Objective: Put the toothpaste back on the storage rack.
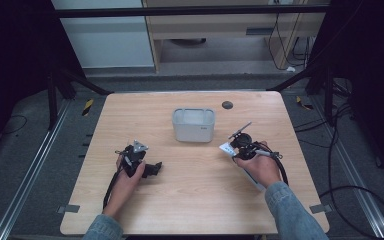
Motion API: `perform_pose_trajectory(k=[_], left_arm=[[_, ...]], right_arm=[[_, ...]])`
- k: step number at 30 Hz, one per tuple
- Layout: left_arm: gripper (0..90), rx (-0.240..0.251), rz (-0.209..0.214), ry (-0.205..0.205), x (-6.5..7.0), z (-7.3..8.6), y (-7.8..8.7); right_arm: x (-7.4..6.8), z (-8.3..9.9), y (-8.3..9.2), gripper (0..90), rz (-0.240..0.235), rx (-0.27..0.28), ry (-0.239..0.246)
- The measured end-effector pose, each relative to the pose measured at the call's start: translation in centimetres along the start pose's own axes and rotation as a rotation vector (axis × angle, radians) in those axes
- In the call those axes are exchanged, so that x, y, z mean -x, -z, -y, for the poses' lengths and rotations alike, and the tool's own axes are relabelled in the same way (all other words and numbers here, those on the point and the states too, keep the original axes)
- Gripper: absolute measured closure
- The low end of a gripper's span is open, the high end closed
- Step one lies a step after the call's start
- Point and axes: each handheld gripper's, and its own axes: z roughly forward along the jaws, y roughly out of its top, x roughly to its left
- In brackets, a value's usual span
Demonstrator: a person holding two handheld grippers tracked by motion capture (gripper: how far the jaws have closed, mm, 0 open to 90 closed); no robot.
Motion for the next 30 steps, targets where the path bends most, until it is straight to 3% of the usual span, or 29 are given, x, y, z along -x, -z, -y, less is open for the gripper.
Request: perform_pose_trajectory(k=[19, 30], left_arm=[[0.0, 0.000, 0.000, 0.000, 0.0, 0.0, 0.0], [0.0, 0.000, 0.000, 0.000, 0.0, 0.0, 0.0]], right_arm=[[2.2, 0.7, 3.4, 79.0, 0.022, 0.079, -0.014], [3.1, 0.3, 4.9, 79.0, 0.001, 0.185, -0.056]])
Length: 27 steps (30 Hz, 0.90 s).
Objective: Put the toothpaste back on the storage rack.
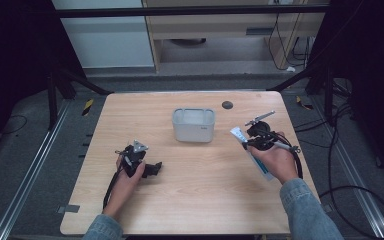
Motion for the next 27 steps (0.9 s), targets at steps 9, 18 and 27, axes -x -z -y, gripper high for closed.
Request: perform_pose_trajectory(k=[9, 18, 27], left_arm=[[0.0, 0.000, 0.000, 0.000, 0.0, 0.0, 0.0], [0.0, 0.000, 0.000, -0.001, 0.0, 0.0, 0.0], [0.0, 0.000, 0.000, -0.001, 0.0, 0.0, 0.0]], right_arm=[[1.2, -0.6, 0.9, 79.1, -0.029, 0.113, -0.075], [1.4, -1.1, 1.8, 79.0, -0.004, 0.166, -0.083], [1.1, -2.7, 3.2, 79.0, 0.021, 0.244, -0.088]])
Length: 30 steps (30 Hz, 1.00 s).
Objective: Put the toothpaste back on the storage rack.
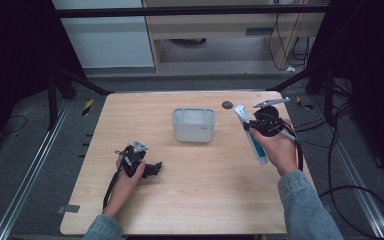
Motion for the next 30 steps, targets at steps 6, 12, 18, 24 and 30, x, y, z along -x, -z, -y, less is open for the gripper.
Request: perform_pose_trajectory(k=[6, 12, 18, 24, 30], left_arm=[[0.0, 0.000, 0.000, 0.000, 0.0, 0.0, 0.0], [0.0, 0.000, 0.000, 0.001, 0.0, 0.0, 0.0], [0.0, 0.003, 0.000, 0.004, 0.0, 0.0, 0.0], [0.0, 0.003, -0.001, 0.003, 0.0, 0.0, 0.0], [0.0, 0.003, -0.001, 0.001, 0.0, 0.0, 0.0]], right_arm=[[-0.4, -0.7, 0.0, 78.9, 0.001, 0.035, 0.004], [-0.8, -1.9, 0.4, 78.9, 0.011, 0.080, -0.003], [-1.1, -3.2, 0.8, 78.9, 0.022, 0.113, 0.003], [-1.6, -4.4, 0.9, 78.9, 0.017, 0.145, 0.011], [-2.4, -5.8, 1.4, 78.9, 0.026, 0.194, 0.014]])
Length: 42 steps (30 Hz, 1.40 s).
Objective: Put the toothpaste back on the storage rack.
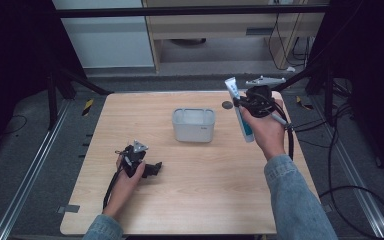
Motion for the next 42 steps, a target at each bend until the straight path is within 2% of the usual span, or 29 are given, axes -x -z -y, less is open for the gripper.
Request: perform_pose_trajectory(k=[12, 20, 24, 29, 36, 42], left_arm=[[0.0, -0.001, -0.003, -0.001, 0.0, 0.0, 0.0], [0.0, -0.001, -0.003, -0.001, 0.0, 0.0, 0.0], [0.0, -0.002, -0.002, 0.000, 0.0, 0.0, 0.0], [0.0, -0.002, -0.004, -0.001, 0.0, 0.0, 0.0], [0.0, 0.000, -0.002, 0.003, 0.1, 0.0, 0.0], [0.0, 0.001, -0.003, 0.003, 0.1, 0.0, 0.0]], right_arm=[[-1.0, -1.4, -0.4, 78.8, 0.018, 0.064, 0.007], [-1.5, -2.7, -1.3, 78.8, 0.036, 0.116, 0.020], [-1.5, -3.1, -2.1, 78.8, 0.042, 0.111, 0.010], [-1.4, -3.9, -2.7, 78.8, 0.041, 0.137, -0.025], [-1.7, -5.2, -3.9, 78.8, 0.058, 0.167, -0.041], [-2.1, -6.0, -4.5, 78.8, 0.052, 0.202, -0.039]])
